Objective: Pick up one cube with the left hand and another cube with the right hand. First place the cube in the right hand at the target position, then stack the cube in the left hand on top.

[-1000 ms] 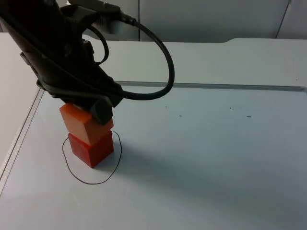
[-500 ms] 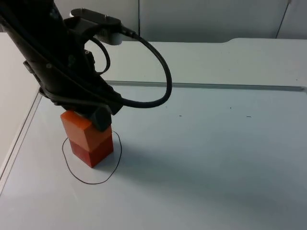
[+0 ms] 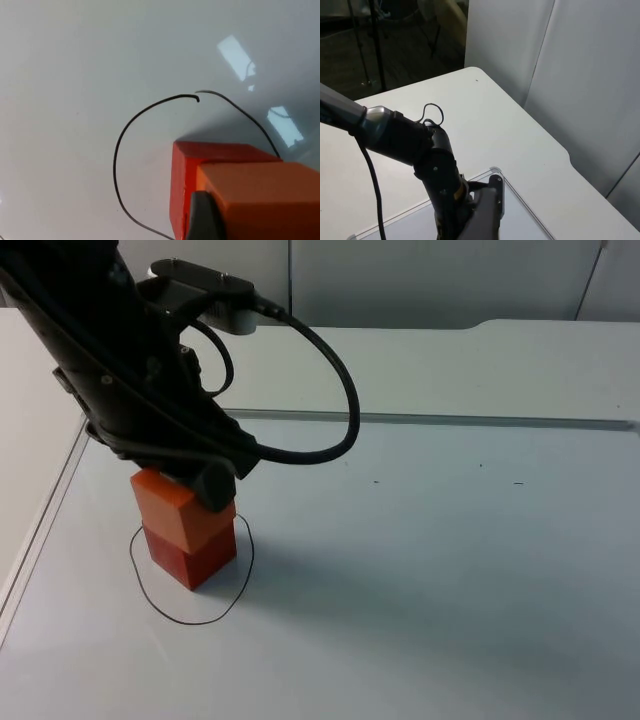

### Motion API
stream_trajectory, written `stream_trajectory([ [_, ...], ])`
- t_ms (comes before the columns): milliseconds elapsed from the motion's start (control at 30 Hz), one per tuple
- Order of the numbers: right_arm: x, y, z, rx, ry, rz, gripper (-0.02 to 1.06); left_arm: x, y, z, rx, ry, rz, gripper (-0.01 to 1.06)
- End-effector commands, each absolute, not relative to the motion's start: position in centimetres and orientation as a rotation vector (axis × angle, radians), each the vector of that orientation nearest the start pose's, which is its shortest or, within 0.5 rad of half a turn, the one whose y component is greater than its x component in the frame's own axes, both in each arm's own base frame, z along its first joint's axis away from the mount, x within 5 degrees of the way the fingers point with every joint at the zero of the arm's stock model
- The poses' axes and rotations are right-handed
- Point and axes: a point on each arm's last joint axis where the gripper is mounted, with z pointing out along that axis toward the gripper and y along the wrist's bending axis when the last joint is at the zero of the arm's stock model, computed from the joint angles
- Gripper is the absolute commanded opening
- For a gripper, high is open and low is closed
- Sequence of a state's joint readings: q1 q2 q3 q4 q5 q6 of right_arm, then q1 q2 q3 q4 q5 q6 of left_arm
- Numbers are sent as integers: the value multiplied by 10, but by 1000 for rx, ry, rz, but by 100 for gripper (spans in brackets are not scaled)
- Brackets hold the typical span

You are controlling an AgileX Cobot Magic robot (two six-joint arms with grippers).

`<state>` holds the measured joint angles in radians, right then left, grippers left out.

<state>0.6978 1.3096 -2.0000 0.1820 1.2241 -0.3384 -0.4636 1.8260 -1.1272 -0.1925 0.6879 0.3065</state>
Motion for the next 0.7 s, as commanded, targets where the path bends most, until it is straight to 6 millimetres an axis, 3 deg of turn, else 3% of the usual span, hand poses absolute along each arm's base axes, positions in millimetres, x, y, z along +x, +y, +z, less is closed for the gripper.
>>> stream_trajectory([
  [0, 146, 144, 562, -1043, 1726, 452, 77, 311, -168, 174, 882, 2725, -250, 13],
  [67, 146, 144, 562, -1043, 1726, 452, 77, 311, -168, 174, 882, 2725, -250, 29],
  [100, 146, 144, 562, -1043, 1726, 452, 77, 311, -168, 174, 882, 2725, -250, 29],
  [233, 145, 144, 562, -1044, 1726, 457, 77, 310, -168, 174, 882, 2730, -253, 61],
  [400, 145, 144, 562, -1044, 1726, 457, 77, 309, -167, 178, 871, 2739, -261, 67],
  [567, 145, 144, 562, -1040, 1728, 459, 77, 308, -166, 196, 868, 2688, -262, 67],
  [667, 145, 144, 562, -1040, 1728, 459, 77, 306, -166, 226, 853, 2614, -280, 67],
])
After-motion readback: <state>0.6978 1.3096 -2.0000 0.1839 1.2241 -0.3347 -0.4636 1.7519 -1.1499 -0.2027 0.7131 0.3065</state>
